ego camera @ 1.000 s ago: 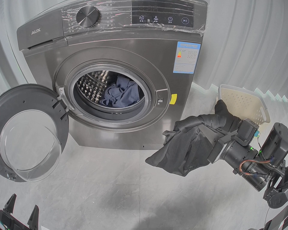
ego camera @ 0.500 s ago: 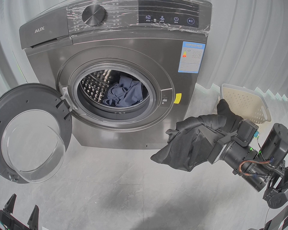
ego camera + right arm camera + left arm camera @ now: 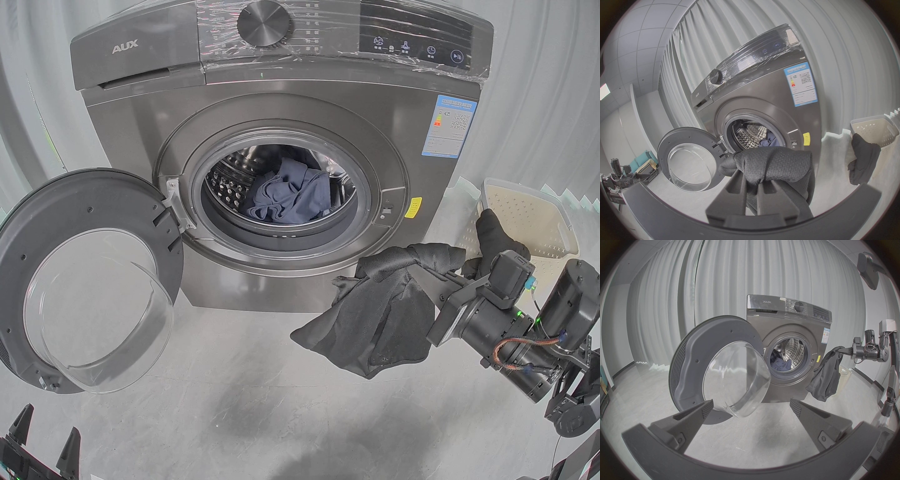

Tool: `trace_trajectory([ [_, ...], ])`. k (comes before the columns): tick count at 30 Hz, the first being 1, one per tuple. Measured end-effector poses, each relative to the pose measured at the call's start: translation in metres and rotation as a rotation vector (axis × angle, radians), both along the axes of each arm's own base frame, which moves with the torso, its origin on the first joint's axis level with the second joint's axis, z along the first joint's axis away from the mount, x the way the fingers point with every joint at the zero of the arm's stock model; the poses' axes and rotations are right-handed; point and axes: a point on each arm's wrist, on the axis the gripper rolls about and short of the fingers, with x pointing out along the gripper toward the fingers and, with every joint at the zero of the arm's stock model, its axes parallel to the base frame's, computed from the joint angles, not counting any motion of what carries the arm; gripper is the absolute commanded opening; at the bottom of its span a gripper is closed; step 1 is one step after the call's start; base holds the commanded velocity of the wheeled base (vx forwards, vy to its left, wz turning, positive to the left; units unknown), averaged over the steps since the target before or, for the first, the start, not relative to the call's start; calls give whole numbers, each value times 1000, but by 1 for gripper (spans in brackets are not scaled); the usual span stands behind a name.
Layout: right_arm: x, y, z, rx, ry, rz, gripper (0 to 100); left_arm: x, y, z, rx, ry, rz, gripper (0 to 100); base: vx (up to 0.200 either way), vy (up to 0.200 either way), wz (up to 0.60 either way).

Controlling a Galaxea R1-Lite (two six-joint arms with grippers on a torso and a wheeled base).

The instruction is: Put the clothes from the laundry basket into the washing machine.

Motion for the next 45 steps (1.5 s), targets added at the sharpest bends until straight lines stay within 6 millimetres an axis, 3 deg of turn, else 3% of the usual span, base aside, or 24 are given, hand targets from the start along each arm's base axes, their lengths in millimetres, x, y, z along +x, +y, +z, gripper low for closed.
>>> trace_trajectory([
  [9,-2,16,1,8,-11,47,0,0,0,0,16,-2,-1,100,0,0,0],
  [15,2,46,-2,26,-16,106,0,0,0,0,55,-3,-9,100,0,0,0],
  [24,12,88,9,135,-102,159,0,0,-1,1,80,-10,-44,100,0,0,0],
  [32,17,99,11,158,-120,166,0,0,-1,3,68,-31,-46,100,0,0,0],
  [34,17,100,10,156,-119,167,0,-1,-1,8,56,-67,-43,100,0,0,0],
  [39,18,101,10,156,-122,169,0,-9,-2,48,61,-209,-79,100,0,0,0],
  [45,19,103,11,161,-129,167,0,3,-7,73,89,-165,-288,100,0,0,0],
])
